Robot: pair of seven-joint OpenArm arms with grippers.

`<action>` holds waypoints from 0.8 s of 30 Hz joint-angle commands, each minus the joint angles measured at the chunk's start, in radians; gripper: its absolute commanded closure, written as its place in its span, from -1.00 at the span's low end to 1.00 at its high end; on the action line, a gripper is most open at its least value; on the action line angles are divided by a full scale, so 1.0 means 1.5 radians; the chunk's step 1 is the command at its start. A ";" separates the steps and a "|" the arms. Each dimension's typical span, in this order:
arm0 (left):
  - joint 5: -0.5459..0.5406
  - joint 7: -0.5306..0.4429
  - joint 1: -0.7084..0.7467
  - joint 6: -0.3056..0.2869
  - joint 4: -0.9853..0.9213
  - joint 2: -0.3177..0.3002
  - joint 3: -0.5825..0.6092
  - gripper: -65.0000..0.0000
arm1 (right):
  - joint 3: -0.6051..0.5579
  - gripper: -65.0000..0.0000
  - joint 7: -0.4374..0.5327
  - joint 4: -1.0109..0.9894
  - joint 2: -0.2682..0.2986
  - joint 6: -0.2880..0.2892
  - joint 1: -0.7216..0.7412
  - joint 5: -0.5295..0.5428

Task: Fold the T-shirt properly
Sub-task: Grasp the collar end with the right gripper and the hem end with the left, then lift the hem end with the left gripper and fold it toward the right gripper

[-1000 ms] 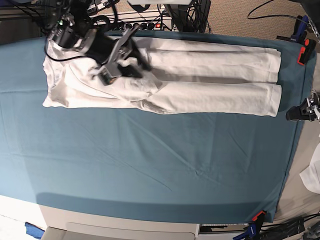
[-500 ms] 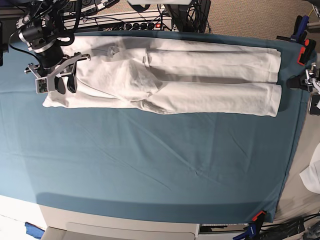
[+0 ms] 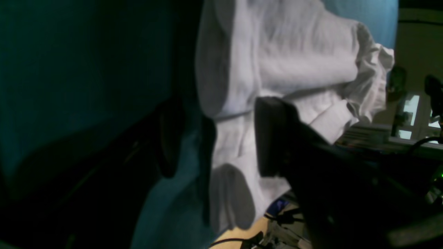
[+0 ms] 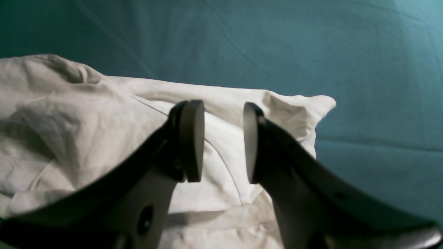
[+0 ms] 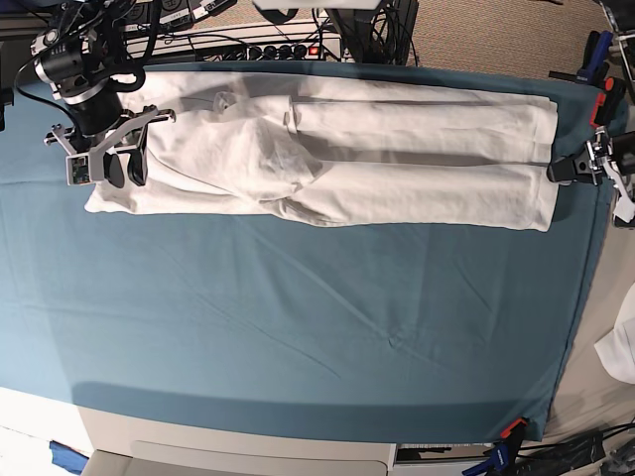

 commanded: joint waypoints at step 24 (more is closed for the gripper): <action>0.004 -0.003 -0.008 0.011 0.117 -0.015 0.079 0.30 | 0.003 0.40 0.025 0.011 0.006 0.000 0.002 0.004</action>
